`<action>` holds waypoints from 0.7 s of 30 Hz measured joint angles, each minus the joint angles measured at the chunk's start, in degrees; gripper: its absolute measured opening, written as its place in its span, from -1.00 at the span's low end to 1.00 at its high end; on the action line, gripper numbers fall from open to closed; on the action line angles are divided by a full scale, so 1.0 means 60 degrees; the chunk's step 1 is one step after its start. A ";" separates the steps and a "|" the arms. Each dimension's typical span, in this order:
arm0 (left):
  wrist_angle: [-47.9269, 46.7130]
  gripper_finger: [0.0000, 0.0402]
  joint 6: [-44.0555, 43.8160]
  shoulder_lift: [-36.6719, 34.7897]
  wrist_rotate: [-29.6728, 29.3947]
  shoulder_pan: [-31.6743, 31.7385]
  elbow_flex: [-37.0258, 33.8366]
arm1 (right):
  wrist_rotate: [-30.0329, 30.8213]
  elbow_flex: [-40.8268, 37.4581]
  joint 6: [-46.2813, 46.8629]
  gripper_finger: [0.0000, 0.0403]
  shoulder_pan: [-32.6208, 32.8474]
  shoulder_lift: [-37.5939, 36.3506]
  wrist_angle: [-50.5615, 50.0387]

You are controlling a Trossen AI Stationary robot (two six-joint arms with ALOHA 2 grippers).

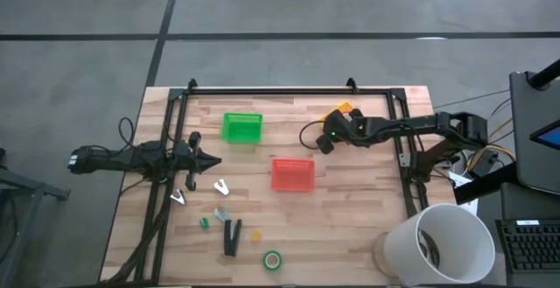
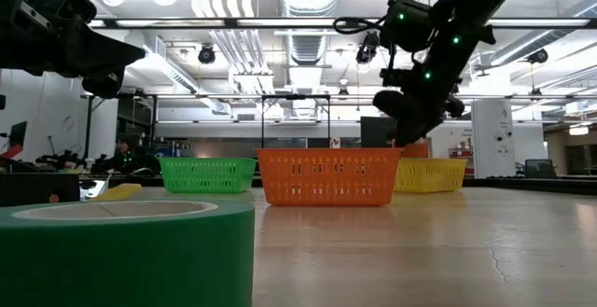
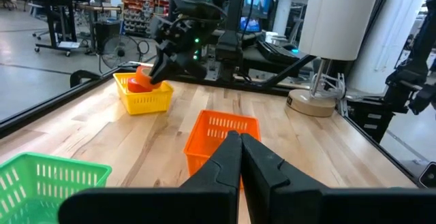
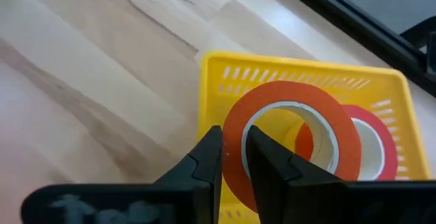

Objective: Pick and place Stapler, Stapler remover, tape
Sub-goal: Put the orange tape into the yellow bin

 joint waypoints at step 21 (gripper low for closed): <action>-0.0003 -0.95 0.0003 0.0000 -0.0003 -0.0001 0.0000 | 0.0001 -0.0038 0.0005 -0.48 -0.0171 0.1056 0.0281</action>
